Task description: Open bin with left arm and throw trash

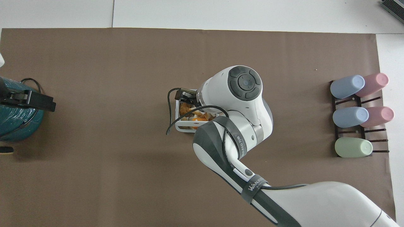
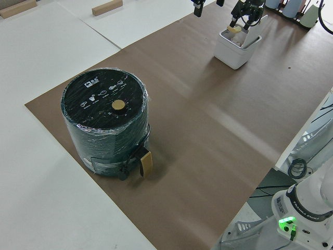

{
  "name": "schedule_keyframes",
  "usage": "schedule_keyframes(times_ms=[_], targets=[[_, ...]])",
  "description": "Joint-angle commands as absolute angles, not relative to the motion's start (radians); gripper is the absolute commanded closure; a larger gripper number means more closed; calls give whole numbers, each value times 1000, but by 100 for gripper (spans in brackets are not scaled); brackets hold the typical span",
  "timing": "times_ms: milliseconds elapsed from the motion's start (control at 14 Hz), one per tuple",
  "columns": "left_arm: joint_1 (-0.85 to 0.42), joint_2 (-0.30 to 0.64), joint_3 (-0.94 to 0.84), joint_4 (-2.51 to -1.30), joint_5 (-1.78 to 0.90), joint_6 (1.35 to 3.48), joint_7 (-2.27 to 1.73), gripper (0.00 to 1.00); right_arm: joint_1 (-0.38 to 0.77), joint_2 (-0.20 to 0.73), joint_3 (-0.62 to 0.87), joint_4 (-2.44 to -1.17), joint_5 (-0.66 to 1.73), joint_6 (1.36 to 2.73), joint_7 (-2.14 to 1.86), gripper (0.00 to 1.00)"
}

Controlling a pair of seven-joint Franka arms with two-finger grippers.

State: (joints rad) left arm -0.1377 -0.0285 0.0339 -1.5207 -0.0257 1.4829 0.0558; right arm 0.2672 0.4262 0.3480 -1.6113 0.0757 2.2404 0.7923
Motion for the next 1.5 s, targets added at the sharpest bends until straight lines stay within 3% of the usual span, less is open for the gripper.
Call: schedule_keyframes(times_ms=[0, 357, 643, 1000, 1143, 1286, 1429], targets=[[-115, -63, 26, -1562, -11, 1480, 67, 0, 278, 403, 348, -1628, 46, 2224, 769, 0], [-114, -61, 28, -1560, -9, 1486, 69, 0, 232, 321, 336, -1594, -158, 2161, 753, 0], [-101, -61, 26, -1562, -11, 1486, 68, 0, 88, 264, 336, -1594, -224, 2155, 597, 0], [-107, -63, 25, -1562, -11, 1477, 58, 0, -80, 147, 341, -1594, -204, 2007, 384, 0], [-103, -63, 26, -1562, -11, 1477, 57, 0, -84, 111, 318, -1592, -201, 1945, 382, 0], [-103, -63, 26, -1562, -11, 1477, 57, 0, -4, 71, 189, -1594, -199, 1870, 374, 0], [-103, -63, 25, -1562, -11, 1477, 57, 0, 0, 40, 118, -1594, -105, 1815, 306, 0]])
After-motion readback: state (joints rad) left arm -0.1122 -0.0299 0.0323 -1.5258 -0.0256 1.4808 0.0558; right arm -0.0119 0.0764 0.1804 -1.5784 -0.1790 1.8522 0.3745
